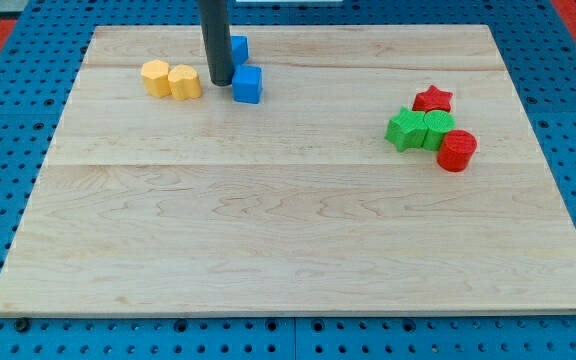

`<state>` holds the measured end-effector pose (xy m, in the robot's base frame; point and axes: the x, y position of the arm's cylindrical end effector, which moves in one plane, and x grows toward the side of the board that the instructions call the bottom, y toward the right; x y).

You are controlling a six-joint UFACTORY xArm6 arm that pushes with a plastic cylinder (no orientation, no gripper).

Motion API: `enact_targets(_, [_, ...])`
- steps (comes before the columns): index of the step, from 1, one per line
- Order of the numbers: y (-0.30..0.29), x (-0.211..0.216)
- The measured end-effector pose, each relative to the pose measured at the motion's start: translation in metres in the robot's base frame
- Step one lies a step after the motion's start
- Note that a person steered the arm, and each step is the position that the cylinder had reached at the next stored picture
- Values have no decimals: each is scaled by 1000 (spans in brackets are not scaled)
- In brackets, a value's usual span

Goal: Move the blue cube to the bottom right side of the board

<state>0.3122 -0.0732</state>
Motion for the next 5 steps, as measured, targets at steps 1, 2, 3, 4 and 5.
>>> enact_targets(1, [-17, -9])
enact_targets(2, [-6, 10])
enact_targets(3, [35, 39])
enact_targets(4, [-11, -4])
enact_targets(5, [20, -25])
